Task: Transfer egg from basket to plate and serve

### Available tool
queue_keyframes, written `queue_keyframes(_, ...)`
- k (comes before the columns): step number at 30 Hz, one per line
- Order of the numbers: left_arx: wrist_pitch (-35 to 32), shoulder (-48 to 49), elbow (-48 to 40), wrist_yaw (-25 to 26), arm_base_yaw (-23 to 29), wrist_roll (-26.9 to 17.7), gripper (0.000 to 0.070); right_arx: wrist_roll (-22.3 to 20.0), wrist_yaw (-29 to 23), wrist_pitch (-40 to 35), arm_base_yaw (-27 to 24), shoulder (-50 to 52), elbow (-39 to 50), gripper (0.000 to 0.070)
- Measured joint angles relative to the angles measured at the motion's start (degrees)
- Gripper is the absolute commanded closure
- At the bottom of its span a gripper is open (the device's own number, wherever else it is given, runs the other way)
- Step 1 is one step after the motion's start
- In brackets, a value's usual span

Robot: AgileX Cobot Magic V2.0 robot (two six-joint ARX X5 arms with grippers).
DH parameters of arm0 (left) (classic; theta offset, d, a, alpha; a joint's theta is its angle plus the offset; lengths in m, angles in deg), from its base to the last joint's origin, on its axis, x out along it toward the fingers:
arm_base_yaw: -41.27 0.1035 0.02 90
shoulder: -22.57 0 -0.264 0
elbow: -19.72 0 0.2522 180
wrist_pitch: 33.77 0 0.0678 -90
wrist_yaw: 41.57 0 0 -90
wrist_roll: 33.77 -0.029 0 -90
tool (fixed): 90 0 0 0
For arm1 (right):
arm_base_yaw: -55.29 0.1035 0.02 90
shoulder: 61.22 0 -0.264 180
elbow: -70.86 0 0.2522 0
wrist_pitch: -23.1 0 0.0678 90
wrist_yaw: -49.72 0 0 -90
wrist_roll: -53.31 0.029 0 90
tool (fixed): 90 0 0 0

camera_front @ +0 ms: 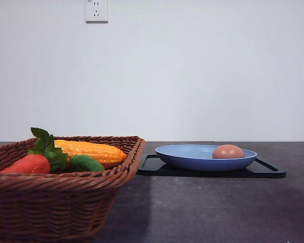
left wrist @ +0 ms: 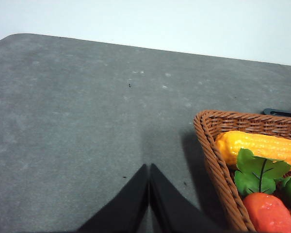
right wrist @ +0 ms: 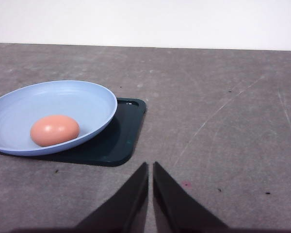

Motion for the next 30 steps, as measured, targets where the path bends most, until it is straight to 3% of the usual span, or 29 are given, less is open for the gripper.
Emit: queue_keyframes(30,0.00,0.00,0.00,0.00,0.00,0.00,0.0700,0.00,0.00,0.00,0.00,0.00,0.00,0.0700)
